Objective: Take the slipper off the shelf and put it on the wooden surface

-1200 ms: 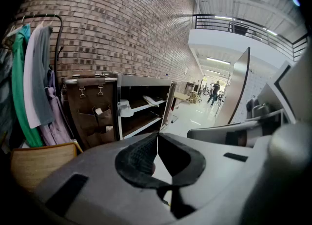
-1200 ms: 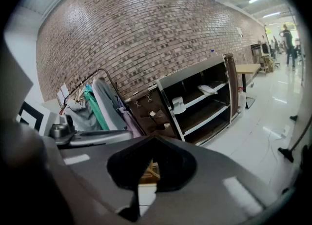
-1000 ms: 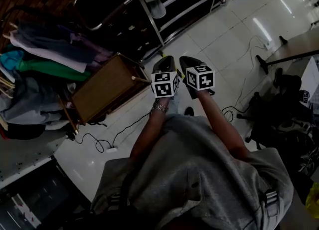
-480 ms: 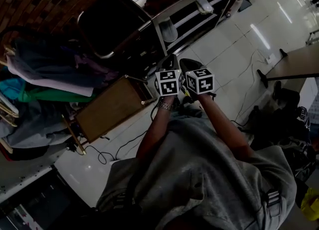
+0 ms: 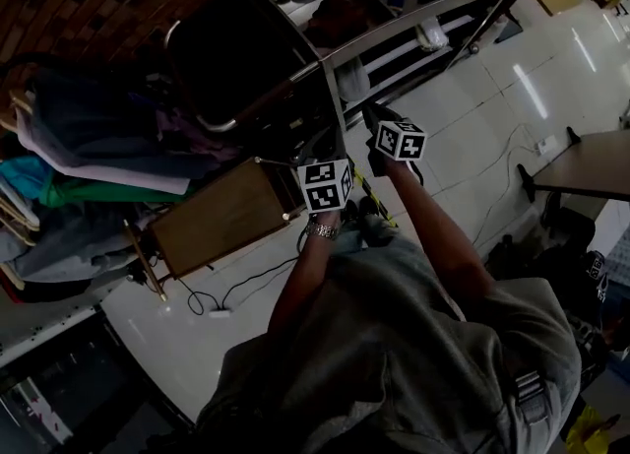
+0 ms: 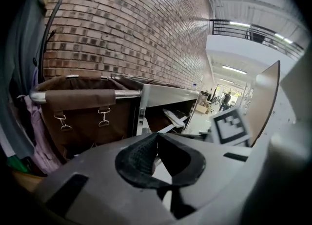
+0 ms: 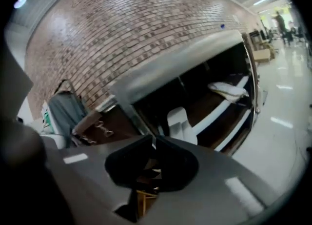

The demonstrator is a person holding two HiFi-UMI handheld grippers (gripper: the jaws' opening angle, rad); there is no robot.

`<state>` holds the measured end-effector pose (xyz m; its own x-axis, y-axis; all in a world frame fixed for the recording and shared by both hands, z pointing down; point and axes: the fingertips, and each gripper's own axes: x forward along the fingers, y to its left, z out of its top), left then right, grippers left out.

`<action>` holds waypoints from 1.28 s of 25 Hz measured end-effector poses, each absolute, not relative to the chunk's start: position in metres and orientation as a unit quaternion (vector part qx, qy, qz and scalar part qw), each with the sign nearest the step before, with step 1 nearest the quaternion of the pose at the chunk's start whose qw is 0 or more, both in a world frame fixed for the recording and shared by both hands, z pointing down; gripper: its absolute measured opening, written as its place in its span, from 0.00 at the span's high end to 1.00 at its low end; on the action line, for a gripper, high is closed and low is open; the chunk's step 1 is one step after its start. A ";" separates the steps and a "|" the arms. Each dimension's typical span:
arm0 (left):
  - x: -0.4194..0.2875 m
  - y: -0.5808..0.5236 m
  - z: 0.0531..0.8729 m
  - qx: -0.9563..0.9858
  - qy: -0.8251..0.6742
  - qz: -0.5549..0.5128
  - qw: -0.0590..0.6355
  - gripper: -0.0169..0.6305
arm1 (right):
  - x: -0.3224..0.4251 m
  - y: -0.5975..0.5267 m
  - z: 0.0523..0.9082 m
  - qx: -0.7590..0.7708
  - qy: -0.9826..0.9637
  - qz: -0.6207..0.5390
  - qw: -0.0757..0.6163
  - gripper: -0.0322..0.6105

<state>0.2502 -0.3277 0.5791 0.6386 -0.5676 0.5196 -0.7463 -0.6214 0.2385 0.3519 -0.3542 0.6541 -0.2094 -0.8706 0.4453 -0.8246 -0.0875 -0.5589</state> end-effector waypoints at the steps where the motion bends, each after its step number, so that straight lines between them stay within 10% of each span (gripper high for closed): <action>1: 0.247 -0.327 0.581 0.876 -0.376 0.200 0.226 0.97 | 0.367 -0.367 0.684 -0.634 0.656 -0.409 0.036 0.86; 3: 0.243 -0.323 0.590 0.872 -0.378 0.208 0.233 0.97 | 0.389 -0.387 0.741 -0.636 0.622 -0.455 0.034 0.67; 10: 0.222 -0.305 0.630 0.854 -0.386 0.239 0.253 0.97 | 0.408 -0.421 0.816 -0.642 0.565 -0.509 0.098 0.55; 21: 0.220 -0.303 0.638 0.847 -0.396 0.252 0.249 0.97 | 0.409 -0.435 0.813 -0.620 0.574 -0.507 0.172 0.82; 25: 0.222 -0.296 0.639 0.847 -0.394 0.257 0.247 0.97 | 0.408 -0.434 0.829 -0.615 0.581 -0.513 0.144 0.50; 29: 0.217 -0.288 0.644 0.843 -0.396 0.265 0.251 0.97 | 0.399 -0.444 0.843 -0.599 0.579 -0.532 0.152 0.48; 32: 0.214 -0.288 0.649 0.839 -0.401 0.266 0.255 0.97 | 0.392 -0.456 0.837 -0.574 0.594 -0.534 0.181 0.71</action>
<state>0.2137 -0.2881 0.6488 0.5376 -0.5367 0.6503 -0.8079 -0.5486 0.2151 0.3921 -0.4565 0.8372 -0.2747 -0.8752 0.3982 -0.4889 -0.2295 -0.8416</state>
